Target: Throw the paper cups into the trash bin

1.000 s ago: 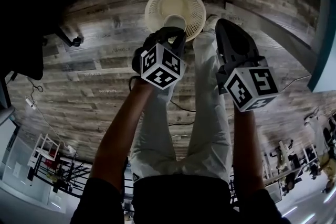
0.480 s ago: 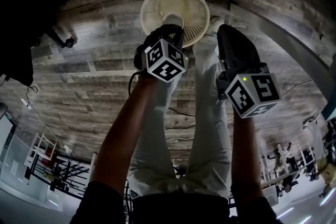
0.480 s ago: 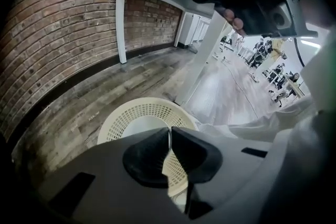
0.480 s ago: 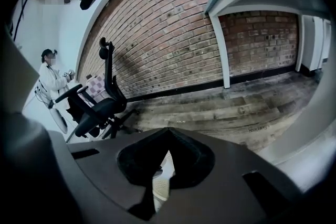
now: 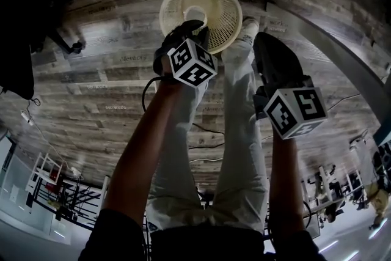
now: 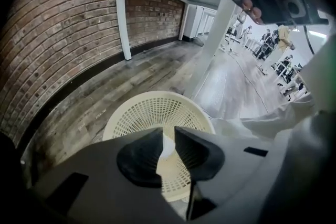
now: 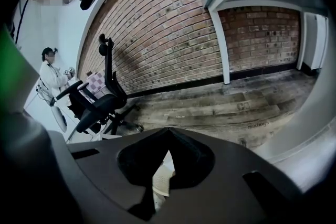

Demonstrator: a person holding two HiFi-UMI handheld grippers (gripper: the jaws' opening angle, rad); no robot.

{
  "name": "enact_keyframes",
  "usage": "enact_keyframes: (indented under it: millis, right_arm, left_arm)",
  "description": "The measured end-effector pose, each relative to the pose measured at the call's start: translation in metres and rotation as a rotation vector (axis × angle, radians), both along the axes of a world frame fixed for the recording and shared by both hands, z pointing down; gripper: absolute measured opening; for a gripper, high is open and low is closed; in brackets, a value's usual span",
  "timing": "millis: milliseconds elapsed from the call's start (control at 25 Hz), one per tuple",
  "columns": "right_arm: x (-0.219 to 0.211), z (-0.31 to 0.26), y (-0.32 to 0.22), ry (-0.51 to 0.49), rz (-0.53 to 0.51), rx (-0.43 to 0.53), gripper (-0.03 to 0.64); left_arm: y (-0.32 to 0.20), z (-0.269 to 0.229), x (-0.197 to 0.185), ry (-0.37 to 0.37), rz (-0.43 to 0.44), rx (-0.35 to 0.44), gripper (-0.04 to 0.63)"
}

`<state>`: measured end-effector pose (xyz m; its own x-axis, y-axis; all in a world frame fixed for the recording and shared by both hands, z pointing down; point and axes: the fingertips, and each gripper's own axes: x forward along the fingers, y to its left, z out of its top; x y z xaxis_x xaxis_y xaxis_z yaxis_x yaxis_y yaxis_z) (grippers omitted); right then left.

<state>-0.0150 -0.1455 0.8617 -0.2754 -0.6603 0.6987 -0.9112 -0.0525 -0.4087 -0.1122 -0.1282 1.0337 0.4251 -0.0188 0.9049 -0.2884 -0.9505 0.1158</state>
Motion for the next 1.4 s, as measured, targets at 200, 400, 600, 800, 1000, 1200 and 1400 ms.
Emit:
enact_keyframes:
  millis: [200, 400, 600, 800, 1000, 1200, 1400]
  right_arm:
    - [0.003, 0.0, -0.002, 0.006, -0.005, -0.004, 0.005]
    - [-0.002, -0.007, -0.004, 0.01, -0.02, -0.009, 0.005]
    - [-0.01, -0.027, -0.005, 0.021, -0.053, -0.007, 0.005]
    - [-0.017, -0.059, -0.011, 0.04, -0.089, 0.006, 0.005]
    - [-0.027, -0.092, -0.013, 0.101, -0.164, 0.02, 0.005]
    - [-0.042, -0.137, -0.014, 0.036, -0.138, 0.036, 0.005]
    - [-0.048, -0.192, -0.017, -0.026, -0.117, 0.068, 0.005]
  left_arm:
    - [0.007, 0.002, 0.004, 0.004, 0.013, -0.04, 0.155]
    - [0.006, -0.01, -0.001, 0.022, -0.024, -0.057, 0.107]
    - [0.008, -0.038, -0.004, 0.061, -0.055, -0.066, 0.035]
    - [0.008, -0.077, -0.01, 0.082, -0.038, -0.053, 0.021]
    - [-0.006, -0.124, -0.02, 0.102, -0.101, -0.037, 0.011]
    - [-0.024, -0.186, -0.03, 0.139, -0.178, -0.008, 0.009]
    - [-0.038, -0.25, -0.04, 0.191, -0.282, 0.013, 0.009]
